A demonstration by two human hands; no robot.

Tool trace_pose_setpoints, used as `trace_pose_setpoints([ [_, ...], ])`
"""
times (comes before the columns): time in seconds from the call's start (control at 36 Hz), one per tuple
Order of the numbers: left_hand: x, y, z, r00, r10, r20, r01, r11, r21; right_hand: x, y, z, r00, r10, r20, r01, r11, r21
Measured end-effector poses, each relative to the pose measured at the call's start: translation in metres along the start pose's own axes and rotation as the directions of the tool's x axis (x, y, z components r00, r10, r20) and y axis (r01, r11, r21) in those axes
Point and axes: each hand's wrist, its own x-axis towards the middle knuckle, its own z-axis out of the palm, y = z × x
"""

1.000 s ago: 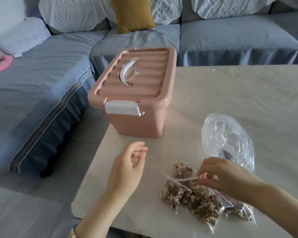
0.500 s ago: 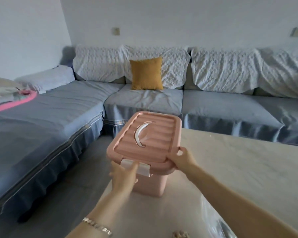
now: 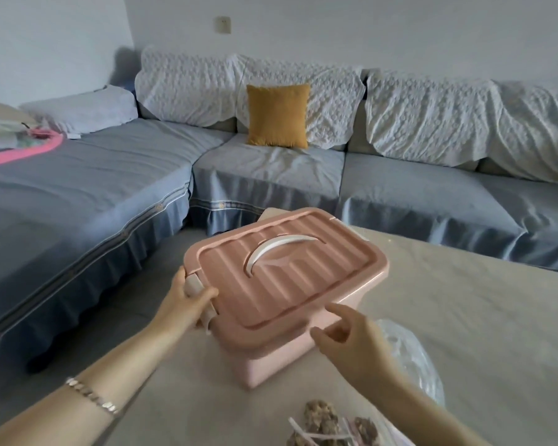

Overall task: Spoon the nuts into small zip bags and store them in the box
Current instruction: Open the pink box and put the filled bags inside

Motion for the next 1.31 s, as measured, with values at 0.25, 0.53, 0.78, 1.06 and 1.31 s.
trace_pose_setpoints([
  [0.25,0.015,0.012,-0.023,0.981,0.177,-0.076,-0.132,0.905,0.405,0.111,0.032,-0.077,0.938,-0.142,-0.316,0.018,0.931,-0.364],
  [0.53,0.013,0.01,-0.022,0.971,0.217,-0.105,-0.144,0.871,0.47,0.137,0.062,-0.065,0.984,-0.056,-0.167,0.042,0.995,-0.085],
  [0.78,0.012,0.009,-0.02,0.964,0.234,-0.129,-0.152,0.877,0.457,0.144,0.084,-0.07,0.991,-0.075,-0.112,0.059,0.989,-0.133],
  [1.06,0.014,0.009,-0.024,0.971,0.221,-0.09,-0.157,0.875,0.458,0.065,0.05,-0.053,0.802,-0.596,0.036,0.561,0.73,-0.39],
  [1.31,0.009,-0.015,-0.049,0.965,0.251,-0.071,-0.189,0.862,0.47,0.048,0.032,-0.03,0.634,-0.728,0.26,0.725,0.444,-0.526],
])
